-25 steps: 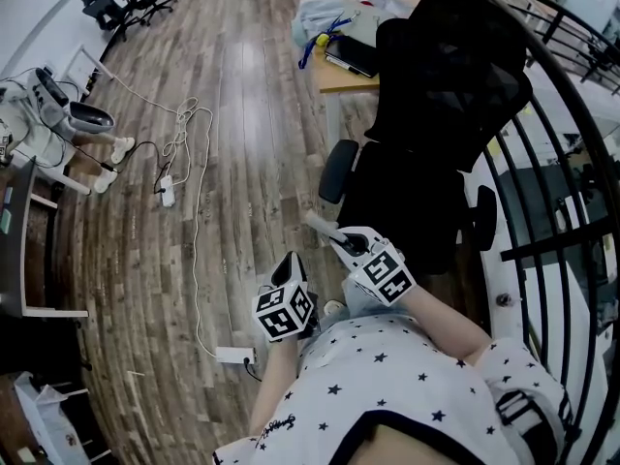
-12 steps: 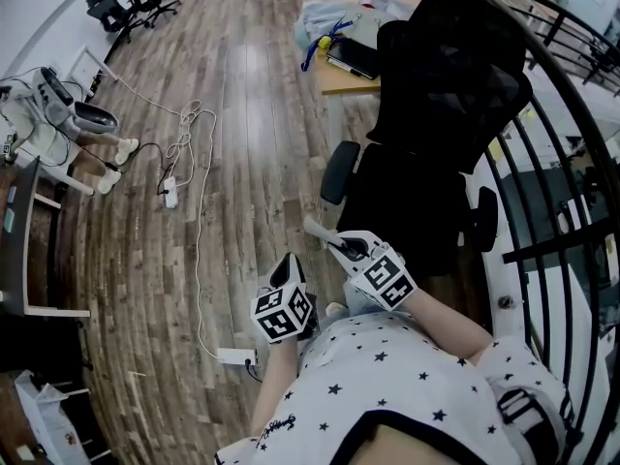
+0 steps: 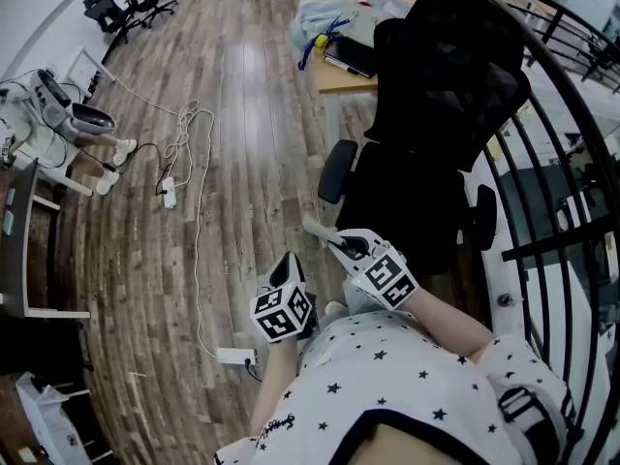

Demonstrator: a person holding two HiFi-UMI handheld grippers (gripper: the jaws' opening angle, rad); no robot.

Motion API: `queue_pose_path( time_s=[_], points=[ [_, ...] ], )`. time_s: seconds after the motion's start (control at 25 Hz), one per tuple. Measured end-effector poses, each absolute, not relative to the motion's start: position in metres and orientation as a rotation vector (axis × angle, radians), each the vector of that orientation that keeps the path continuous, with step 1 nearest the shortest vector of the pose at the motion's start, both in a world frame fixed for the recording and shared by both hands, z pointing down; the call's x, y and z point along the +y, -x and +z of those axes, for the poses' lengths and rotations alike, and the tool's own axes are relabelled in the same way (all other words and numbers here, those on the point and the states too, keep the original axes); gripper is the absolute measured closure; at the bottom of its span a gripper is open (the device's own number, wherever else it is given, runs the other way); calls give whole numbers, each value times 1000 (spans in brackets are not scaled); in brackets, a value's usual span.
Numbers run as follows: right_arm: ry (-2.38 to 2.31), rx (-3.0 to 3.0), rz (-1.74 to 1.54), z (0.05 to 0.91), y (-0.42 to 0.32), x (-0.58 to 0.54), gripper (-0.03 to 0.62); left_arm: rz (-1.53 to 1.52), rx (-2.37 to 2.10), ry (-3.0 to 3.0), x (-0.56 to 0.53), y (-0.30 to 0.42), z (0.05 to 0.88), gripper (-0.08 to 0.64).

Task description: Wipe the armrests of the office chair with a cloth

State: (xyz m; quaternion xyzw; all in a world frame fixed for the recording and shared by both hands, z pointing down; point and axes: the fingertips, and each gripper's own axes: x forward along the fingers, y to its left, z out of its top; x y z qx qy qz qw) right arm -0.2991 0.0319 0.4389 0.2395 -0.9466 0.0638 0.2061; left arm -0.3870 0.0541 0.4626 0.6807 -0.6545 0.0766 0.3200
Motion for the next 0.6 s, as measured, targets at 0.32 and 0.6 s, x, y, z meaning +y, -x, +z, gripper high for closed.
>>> queue_pose_path(
  time_s=[0.32,0.6],
  points=[
    [-659,-2646,166,434,300,30,566,198,-1713,-1787,54,386,463,552],
    [-665,-2671,158,427,305,27,566,195,-1710,-1784,55,389,464,552]
  ],
)
